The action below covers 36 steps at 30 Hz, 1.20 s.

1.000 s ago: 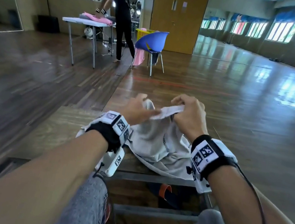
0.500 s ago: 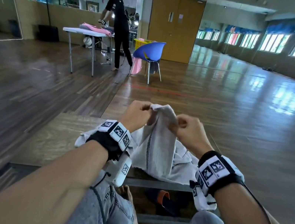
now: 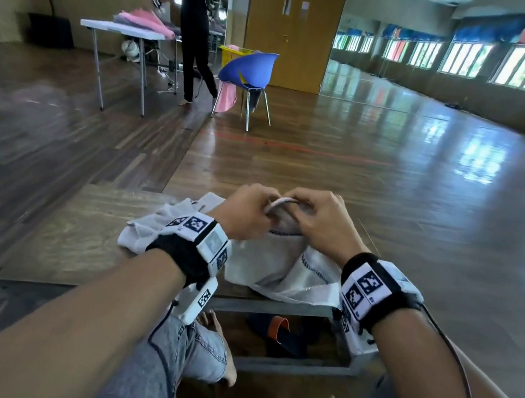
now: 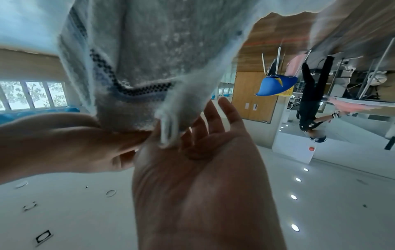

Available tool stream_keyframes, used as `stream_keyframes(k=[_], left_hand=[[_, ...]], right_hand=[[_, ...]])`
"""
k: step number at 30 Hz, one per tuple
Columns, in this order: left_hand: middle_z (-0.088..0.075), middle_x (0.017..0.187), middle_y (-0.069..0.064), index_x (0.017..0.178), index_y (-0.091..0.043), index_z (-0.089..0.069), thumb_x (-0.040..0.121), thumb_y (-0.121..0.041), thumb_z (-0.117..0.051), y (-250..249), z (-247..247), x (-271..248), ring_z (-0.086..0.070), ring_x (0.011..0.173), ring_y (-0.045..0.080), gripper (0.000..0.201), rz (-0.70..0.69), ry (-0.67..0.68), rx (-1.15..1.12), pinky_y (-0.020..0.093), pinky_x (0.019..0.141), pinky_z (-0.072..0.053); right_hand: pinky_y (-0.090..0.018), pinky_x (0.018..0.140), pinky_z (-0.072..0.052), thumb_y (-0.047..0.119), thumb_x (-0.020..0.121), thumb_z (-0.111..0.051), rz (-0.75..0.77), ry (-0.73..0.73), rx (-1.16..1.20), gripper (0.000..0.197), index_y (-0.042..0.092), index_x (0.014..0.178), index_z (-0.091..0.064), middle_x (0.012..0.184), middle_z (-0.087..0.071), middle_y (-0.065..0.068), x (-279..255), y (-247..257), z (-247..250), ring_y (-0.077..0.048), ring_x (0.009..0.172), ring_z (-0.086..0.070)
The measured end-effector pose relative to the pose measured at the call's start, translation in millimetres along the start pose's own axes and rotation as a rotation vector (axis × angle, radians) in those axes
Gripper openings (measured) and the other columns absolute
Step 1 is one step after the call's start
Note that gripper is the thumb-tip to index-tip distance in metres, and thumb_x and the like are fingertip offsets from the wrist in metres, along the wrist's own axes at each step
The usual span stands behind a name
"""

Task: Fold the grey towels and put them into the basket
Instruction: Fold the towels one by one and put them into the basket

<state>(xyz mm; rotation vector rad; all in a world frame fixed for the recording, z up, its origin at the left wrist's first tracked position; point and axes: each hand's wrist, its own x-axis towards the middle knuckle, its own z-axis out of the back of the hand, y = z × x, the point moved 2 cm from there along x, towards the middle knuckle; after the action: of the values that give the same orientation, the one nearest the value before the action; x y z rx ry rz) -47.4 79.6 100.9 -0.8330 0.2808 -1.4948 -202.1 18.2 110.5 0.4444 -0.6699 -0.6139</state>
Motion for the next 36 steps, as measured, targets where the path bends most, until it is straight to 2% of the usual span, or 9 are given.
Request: stream_keyframes(k=[2, 9, 13, 17, 20, 24, 27, 31, 36], left_hand=[[-0.070, 0.075, 0.019, 0.078, -0.001, -0.073, 0.078, 0.001, -0.065, 8, 1, 3, -0.058, 0.068, 0.023, 0.008, 0.011, -0.046, 0.099, 0.035, 0.065, -0.046], [-0.064, 0.077, 0.003, 0.085, -0.008, -0.066, 0.085, -0.002, -0.057, 43, 3, -3, -0.054, 0.072, 0.019, 0.011, 0.199, -0.386, 0.050, 0.024, 0.052, -0.031], [-0.065, 0.090, 0.013, 0.086, -0.003, -0.065, 0.091, -0.008, -0.051, 88, -19, -1, -0.059, 0.085, 0.030, 0.016, 0.346, 0.072, 0.309, 0.037, 0.073, -0.047], [-0.064, 0.086, 0.017, 0.083, -0.004, -0.068, 0.093, -0.019, -0.055, 121, -56, -5, -0.056, 0.078, 0.025, 0.022, 0.430, 0.606, 0.315, 0.039, 0.070, -0.043], [-0.066, 0.087, 0.016, 0.084, -0.008, -0.070, 0.093, -0.020, -0.054, 134, -77, 6, -0.058, 0.082, 0.029, 0.021, 0.431, 0.527, 0.232, 0.041, 0.077, -0.047], [-0.072, 0.093, 0.008, 0.092, -0.015, -0.077, 0.094, -0.029, -0.059, 142, -107, 26, -0.060, 0.088, 0.021, 0.023, 0.410, 0.466, 0.139, 0.032, 0.080, -0.046], [-0.070, 0.078, 0.008, 0.086, -0.008, -0.076, 0.093, -0.024, -0.060, 141, -126, 43, -0.053, 0.075, 0.014, 0.023, 0.368, 0.447, 0.061, 0.018, 0.061, -0.038], [-0.040, 0.050, 0.006, 0.052, -0.004, -0.044, 0.089, -0.018, -0.062, 135, -126, 76, -0.034, 0.052, 0.013, 0.043, 0.348, 0.397, 0.014, 0.029, 0.053, -0.028], [-0.055, 0.056, 0.008, 0.063, 0.003, -0.057, 0.092, -0.008, -0.059, 115, -68, 168, -0.037, 0.056, 0.010, 0.031, 0.140, 0.025, -0.043, 0.027, 0.056, -0.035]], right_hand=[[-0.039, 0.075, -0.055, 0.036, 0.088, -0.066, 0.012, -0.011, 0.001, 0.009, 0.033, 0.095, -0.071, 0.084, -0.073, 0.012, -6, -5, 0, -0.013, 0.085, -0.066], [-0.036, 0.058, -0.035, 0.006, 0.086, -0.053, -0.276, 0.258, -0.212, 0.023, 0.014, 0.065, -0.046, 0.060, -0.048, 0.003, -45, -92, -14, -0.025, 0.063, -0.046], [-0.028, 0.061, -0.038, 0.009, 0.095, -0.055, -0.313, -0.017, 0.006, 0.021, 0.016, 0.077, -0.063, 0.068, -0.059, 0.005, -54, -124, -16, -0.016, 0.064, -0.050], [-0.018, 0.060, -0.040, 0.012, 0.099, -0.058, -0.315, 0.506, -0.021, 0.027, 0.020, 0.079, -0.075, 0.067, -0.059, 0.012, -54, -144, -39, -0.006, 0.062, -0.050], [-0.025, 0.074, -0.049, 0.014, 0.097, -0.058, -0.387, 0.466, -0.063, 0.018, 0.010, 0.095, -0.076, 0.086, -0.073, 0.000, -44, -164, -54, -0.018, 0.081, -0.064], [-0.014, 0.068, -0.044, 0.010, 0.096, -0.061, -0.423, 0.280, 0.101, 0.017, 0.012, 0.089, -0.076, 0.085, -0.073, 0.001, -26, -180, -82, -0.015, 0.079, -0.063], [-0.028, 0.079, -0.048, 0.011, 0.097, -0.062, -0.403, 0.393, 0.146, 0.016, 0.011, 0.086, -0.074, 0.087, -0.073, -0.002, -9, -183, -107, -0.015, 0.084, -0.063], [-0.023, 0.049, -0.029, 0.006, 0.095, -0.058, -0.397, 0.532, 0.154, 0.048, 0.018, 0.053, -0.038, 0.046, -0.037, 0.012, 21, -188, -119, -0.004, 0.044, -0.033], [-0.031, 0.056, -0.025, 0.011, 0.095, -0.060, -0.245, 0.167, 0.205, 0.040, 0.000, 0.060, -0.047, 0.059, -0.037, 0.002, 128, -201, -73, -0.010, 0.058, -0.032]])
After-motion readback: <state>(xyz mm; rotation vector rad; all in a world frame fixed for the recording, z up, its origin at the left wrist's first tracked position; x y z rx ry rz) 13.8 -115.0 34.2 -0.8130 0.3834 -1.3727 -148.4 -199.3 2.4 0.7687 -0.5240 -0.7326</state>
